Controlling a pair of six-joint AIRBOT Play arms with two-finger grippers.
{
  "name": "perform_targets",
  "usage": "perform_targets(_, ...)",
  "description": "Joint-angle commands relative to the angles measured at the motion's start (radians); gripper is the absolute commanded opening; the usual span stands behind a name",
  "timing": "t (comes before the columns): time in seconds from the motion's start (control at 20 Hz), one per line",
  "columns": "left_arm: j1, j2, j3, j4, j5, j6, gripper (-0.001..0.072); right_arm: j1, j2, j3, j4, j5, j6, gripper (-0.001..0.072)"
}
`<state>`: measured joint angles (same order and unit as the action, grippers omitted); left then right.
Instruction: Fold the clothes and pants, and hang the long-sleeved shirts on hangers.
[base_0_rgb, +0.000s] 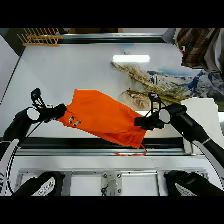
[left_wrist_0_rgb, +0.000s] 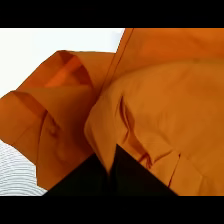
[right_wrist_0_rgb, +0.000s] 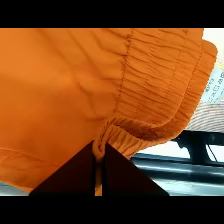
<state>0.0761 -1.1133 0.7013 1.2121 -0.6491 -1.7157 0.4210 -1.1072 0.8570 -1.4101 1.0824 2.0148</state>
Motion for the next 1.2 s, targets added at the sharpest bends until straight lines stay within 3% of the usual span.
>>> perform_targets(0.0, 0.001, 0.002, 0.049, 0.002, 0.010, 0.014, 0.0006, 0.011, 0.089, -0.003, 0.012, 0.035, 0.002, 0.0012)
perform_targets(0.3, 0.034, 0.000, 0.132, 0.031, 0.021, 0.051, 0.0006, 0.033, 0.237, -0.003, 0.103, 0.135, 0.002, 0.0012)
perform_targets(0.7, 0.127, -0.089, 0.132, 0.024, 0.001, 0.051, 0.0006, 0.327, 0.153, -0.003, 0.132, 0.108, 0.018, 0.0013)
perform_targets(0.85, 0.127, -0.118, 0.132, 0.026, 0.004, 0.051, 0.0006, 0.436, 0.086, -0.003, 0.134, 0.041, 0.086, 0.0014)
perform_targets(1.15, 0.127, -0.140, 0.132, 0.027, 0.014, 0.051, 0.0006, 0.545, -0.022, -0.003, 0.289, -0.145, 0.088, 0.0022)
